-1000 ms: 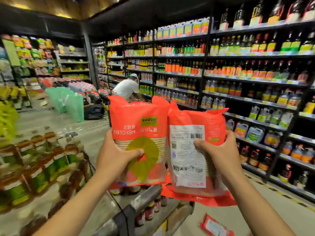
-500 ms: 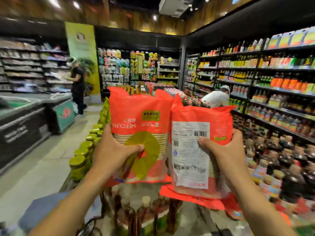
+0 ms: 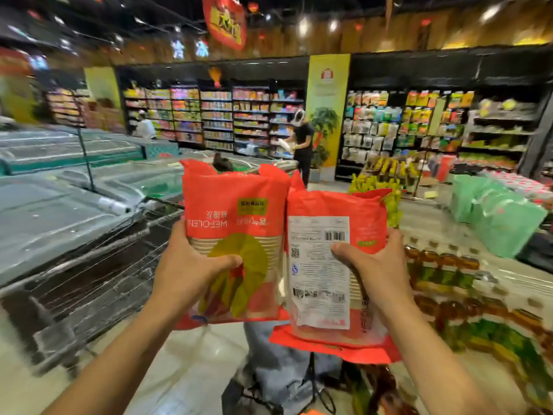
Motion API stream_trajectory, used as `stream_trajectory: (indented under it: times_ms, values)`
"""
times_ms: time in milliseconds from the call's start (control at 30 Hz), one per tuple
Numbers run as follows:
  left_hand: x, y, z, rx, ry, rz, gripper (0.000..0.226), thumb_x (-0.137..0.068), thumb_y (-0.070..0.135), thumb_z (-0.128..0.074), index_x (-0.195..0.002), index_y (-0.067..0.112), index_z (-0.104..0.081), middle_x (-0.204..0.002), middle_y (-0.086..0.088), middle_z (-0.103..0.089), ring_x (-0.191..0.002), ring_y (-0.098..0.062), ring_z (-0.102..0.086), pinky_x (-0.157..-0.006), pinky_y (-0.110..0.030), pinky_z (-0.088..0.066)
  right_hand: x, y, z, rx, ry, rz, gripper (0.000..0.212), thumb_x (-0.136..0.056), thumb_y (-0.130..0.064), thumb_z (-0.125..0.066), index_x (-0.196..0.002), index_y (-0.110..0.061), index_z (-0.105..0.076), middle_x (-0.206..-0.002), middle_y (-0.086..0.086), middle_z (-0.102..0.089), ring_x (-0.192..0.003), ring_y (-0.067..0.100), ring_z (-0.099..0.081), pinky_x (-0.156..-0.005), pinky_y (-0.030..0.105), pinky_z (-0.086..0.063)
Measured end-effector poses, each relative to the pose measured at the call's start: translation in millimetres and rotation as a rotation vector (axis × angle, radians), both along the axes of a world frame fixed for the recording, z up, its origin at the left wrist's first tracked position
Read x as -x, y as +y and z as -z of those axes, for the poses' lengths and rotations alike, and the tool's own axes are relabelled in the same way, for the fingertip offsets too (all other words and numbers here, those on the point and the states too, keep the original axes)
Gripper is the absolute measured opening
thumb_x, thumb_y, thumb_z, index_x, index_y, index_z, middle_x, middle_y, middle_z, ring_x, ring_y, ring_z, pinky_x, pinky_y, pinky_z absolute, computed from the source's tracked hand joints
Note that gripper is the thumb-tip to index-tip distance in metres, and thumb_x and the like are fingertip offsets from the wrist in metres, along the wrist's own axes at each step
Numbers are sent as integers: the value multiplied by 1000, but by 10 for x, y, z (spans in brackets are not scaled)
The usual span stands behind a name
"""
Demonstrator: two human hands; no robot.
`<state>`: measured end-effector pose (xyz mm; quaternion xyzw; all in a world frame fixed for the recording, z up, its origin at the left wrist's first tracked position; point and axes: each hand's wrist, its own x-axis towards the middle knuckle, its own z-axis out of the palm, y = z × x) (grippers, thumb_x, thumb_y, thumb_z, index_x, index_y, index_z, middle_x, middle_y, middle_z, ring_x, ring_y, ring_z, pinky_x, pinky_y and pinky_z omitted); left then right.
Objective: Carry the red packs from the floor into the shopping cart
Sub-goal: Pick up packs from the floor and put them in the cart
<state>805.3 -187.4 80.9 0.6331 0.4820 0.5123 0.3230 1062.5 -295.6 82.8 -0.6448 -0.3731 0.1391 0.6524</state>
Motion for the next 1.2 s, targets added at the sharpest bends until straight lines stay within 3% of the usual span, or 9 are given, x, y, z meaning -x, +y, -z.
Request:
stream_trajectory:
  times_ms: [67,167,300,433,633,833,1033,1200]
  values:
    - [305,43,42,12,16,-80,100,-28,56,-88,-120,34,-55,-103,12,-73,-91,-16,-73,-89,-51,-60,211,287,28,1,13,-92,74,-56,-34,-93,-114,-28,-48,-102,-3,-71,-90,15,-72,-84,43,-58]
    - [707,79,82,22,32,-218,95,-31,55,-92,-118,35,-57,-103,10,-75,-90,-16,-75,-86,-51,-61,525,686,79,2,28,-240,69,-64,-22,-95,-114,-23,-48,-98,-3,-71,-83,11,-71,-81,42,-59]
    - [1087,72,84,28,29,-401,105,-27,59,-87,-123,33,-53,-110,4,-74,-95,-22,-73,-90,-53,-60,913,1175,153,18,43,-395,74,-44,-50,-86,-105,-38,-46,-100,-6,-72,-90,16,-72,-88,50,-59]
    - [1358,45,81,54,39,-548,106,-26,59,-88,-123,33,-52,-111,4,-73,-96,-23,-73,-90,-55,-60,1235,1582,191,25,98,-566,77,-43,-49,-85,-109,-34,-49,-99,-7,-74,-89,14,-74,-88,51,-60]
    - [1640,-23,127,82,53,-711,102,-33,50,-92,-124,32,-49,-114,4,-71,-99,-23,-72,-91,-55,-59,1661,2025,361,62,145,-760,69,-46,-46,-88,-103,-42,-48,-97,-8,-75,-88,15,-75,-87,51,-60]
    - [1981,214,288,92,50,-786,105,-36,61,-92,-129,40,-49,-116,11,-70,-99,-19,-73,-86,-54,-62,2024,2416,396,94,144,-853,70,-48,-43,-89,-104,-41,-48,-99,-8,-75,-88,15,-75,-87,51,-61]
    - [2408,811,466,124,3,-775,91,-57,31,-103,-130,32,-48,-114,11,-67,-100,-19,-70,-86,-50,-61,2421,3003,475,115,104,-857,65,-59,-27,-93,-106,-34,-48,-100,-5,-73,-90,16,-74,-88,51,-60]
    - [2916,1537,559,134,-19,-733,102,-38,54,-93,-128,36,-48,-114,12,-68,-99,-18,-71,-88,-53,-61,2911,3633,521,113,81,-805,62,-65,-20,-94,-105,-33,-47,-101,-3,-72,-90,18,-73,-90,52,-59]
